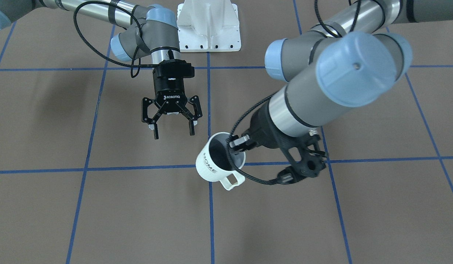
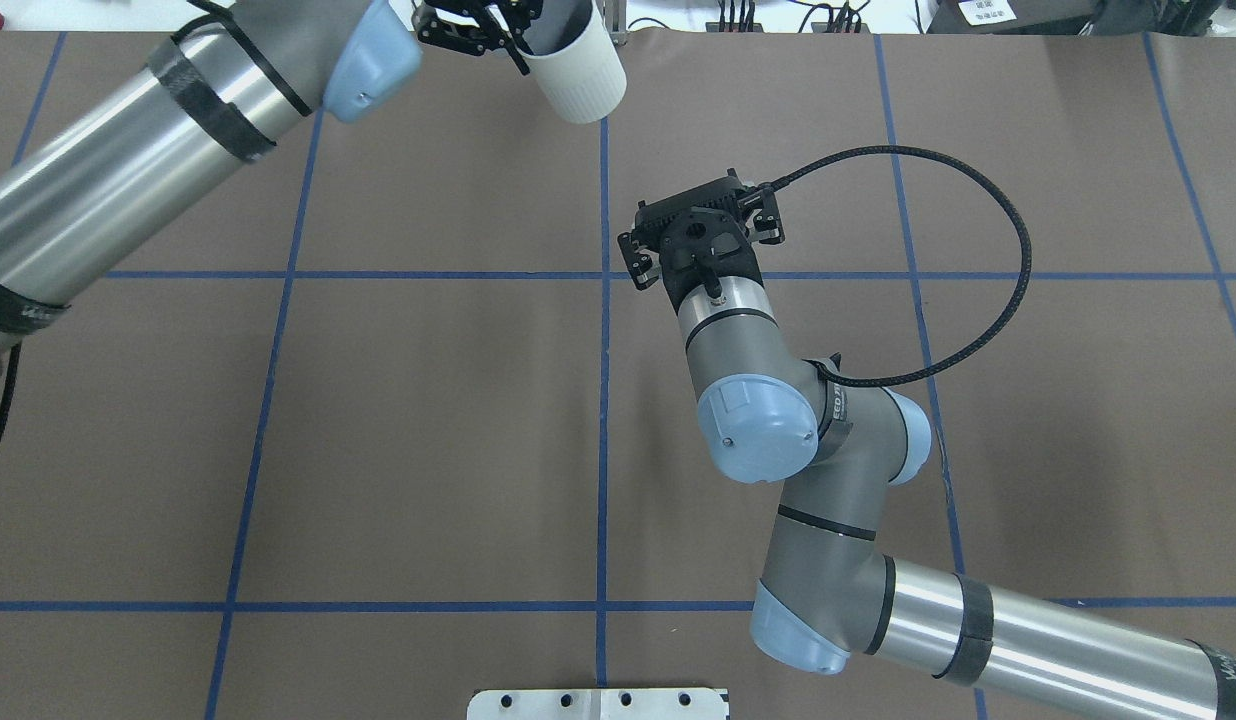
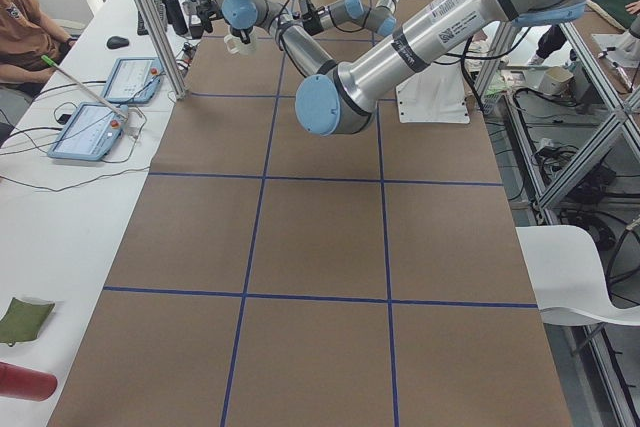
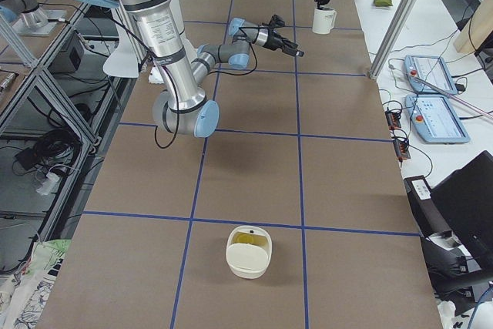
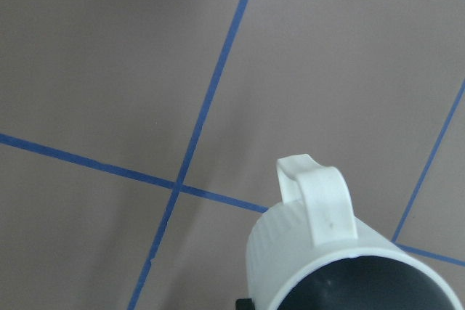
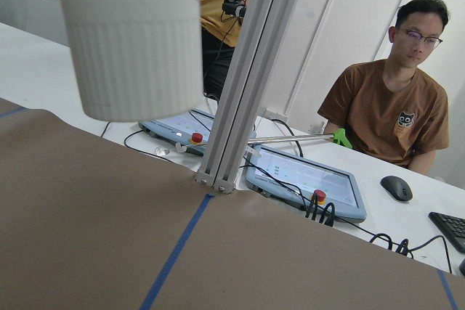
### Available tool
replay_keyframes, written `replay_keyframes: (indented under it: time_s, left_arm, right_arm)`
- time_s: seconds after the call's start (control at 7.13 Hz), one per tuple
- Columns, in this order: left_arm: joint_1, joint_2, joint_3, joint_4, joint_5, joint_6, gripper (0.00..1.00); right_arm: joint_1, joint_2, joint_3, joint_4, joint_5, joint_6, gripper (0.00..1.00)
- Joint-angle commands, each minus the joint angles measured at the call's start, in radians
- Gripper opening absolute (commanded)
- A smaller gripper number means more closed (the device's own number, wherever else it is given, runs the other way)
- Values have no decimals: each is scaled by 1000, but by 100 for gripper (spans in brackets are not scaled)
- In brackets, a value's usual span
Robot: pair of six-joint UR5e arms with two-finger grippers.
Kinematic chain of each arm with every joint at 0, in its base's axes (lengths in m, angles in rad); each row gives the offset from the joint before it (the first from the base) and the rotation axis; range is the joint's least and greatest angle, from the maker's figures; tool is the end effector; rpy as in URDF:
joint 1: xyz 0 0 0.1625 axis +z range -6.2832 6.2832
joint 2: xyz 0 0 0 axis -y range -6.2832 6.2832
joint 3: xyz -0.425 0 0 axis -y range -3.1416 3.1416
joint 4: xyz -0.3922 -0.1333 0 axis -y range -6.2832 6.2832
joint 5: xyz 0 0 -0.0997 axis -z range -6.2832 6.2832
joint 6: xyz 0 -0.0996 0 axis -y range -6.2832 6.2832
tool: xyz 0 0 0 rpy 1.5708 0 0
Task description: Left arm hands cup to right arm to dump lemon
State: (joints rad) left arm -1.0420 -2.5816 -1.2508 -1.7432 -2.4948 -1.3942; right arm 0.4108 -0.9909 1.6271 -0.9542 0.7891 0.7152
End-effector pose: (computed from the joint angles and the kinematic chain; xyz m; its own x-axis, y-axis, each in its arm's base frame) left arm 0.3434 -0.6944 0.1016 0.3605 -0.4071 -0.8392 0.1534 0.9134 -0.3771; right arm -0.5116 -0.4448 0.2124 0.8651 -0.2076 0.4566 -0.3718 0.3457 0.8616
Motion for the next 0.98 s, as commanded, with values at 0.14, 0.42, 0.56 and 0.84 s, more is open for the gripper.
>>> replay_keyframes:
  time_s: [0.14, 0.42, 0.56, 0.84]
  left_arm:
    - [-127, 156, -6, 10, 13, 208, 0]
    - [-147, 205, -18, 133, 159, 423, 0]
    - [-148, 250, -48, 251, 242, 592, 0]
    - [-162, 430, -172, 269, 254, 780, 0]
  right_arm:
    - [127, -6, 40, -1, 273, 26, 100]
    - [326, -9, 46, -38, 673, 113, 100]
    - [455, -9, 68, -135, 931, 115, 100]
    - [644, -8, 92, -353, 1292, 112, 100]
